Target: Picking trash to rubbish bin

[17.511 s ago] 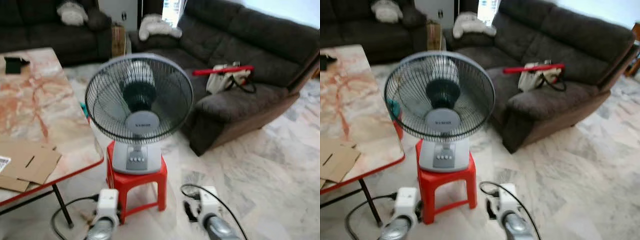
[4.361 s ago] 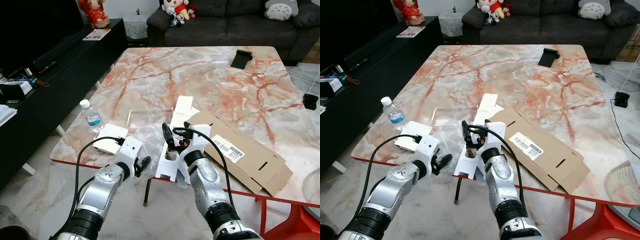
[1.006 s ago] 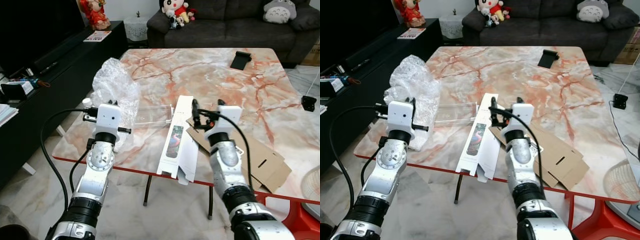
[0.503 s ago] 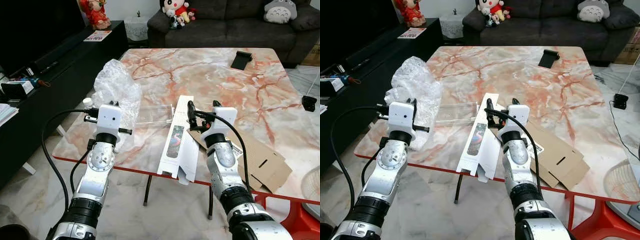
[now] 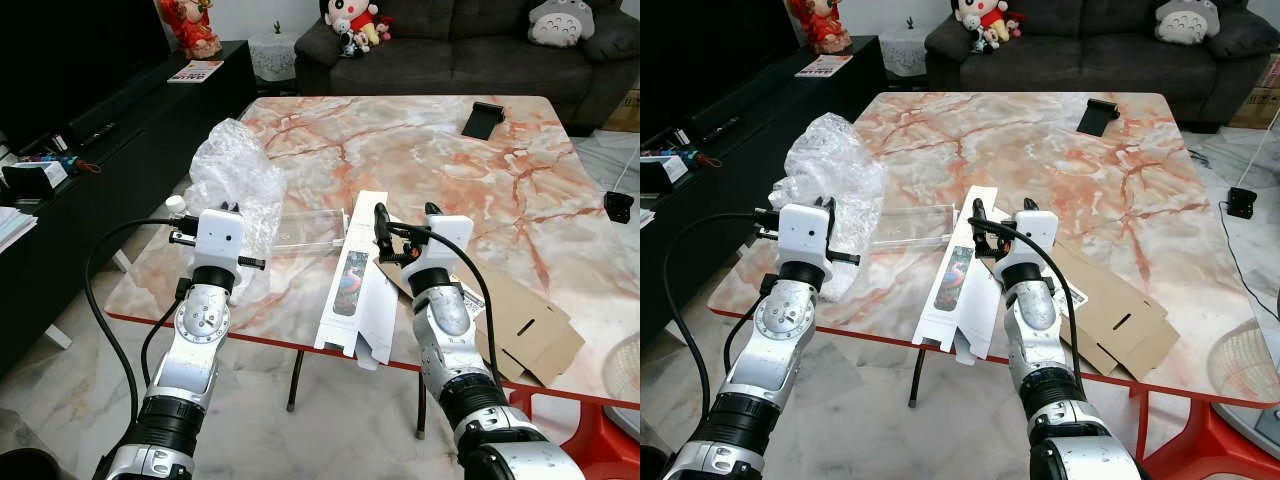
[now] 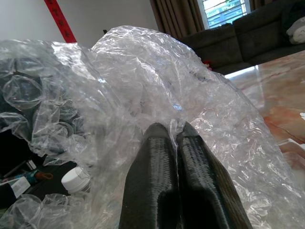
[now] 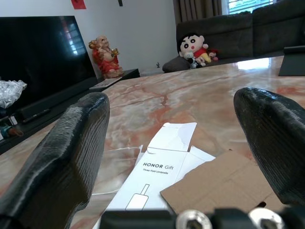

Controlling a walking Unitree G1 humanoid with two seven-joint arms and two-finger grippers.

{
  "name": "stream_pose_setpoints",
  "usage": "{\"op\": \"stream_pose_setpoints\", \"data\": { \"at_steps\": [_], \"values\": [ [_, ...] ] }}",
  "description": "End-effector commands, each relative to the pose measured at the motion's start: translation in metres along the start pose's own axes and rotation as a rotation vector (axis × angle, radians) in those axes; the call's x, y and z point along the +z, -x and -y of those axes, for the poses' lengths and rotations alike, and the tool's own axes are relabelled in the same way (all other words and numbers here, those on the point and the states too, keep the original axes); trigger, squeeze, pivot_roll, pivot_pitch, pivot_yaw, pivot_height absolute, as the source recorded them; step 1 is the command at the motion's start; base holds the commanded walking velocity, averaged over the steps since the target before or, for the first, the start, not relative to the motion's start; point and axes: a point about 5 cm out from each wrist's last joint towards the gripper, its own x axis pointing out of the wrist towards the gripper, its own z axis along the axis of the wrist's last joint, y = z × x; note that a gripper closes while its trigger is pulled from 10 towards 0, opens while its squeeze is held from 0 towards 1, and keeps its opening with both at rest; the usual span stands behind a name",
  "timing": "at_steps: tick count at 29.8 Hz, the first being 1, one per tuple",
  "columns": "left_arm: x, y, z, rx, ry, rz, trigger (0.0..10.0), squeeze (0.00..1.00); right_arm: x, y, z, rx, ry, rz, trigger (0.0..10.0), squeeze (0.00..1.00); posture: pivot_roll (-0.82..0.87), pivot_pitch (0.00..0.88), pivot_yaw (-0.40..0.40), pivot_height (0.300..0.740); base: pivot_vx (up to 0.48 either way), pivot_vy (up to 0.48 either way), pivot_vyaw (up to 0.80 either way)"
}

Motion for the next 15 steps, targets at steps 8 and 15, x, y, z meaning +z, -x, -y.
{"op": "stream_pose_setpoints", "data": {
  "at_steps": [8, 15],
  "values": [
    [-0.0019, 0.002, -0.0015, -0.005, 0.011, -0.004, 10.0, 0.0, -0.0033, 0.0004, -0.0033, 0.003, -0.014, -0.015, 10.0, 0.0, 0.07, 0.034, 0.093, 0.74, -0.219, 0.0, 0.0],
    [-0.0018, 0.0021, -0.0011, -0.008, 0.014, -0.005, 10.0, 0.0, -0.0032, 0.0002, -0.0035, 0.003, -0.016, -0.015, 10.0, 0.0, 0.07, 0.036, 0.093, 0.74, -0.251, 0.0, 0.0]
  ]
}}
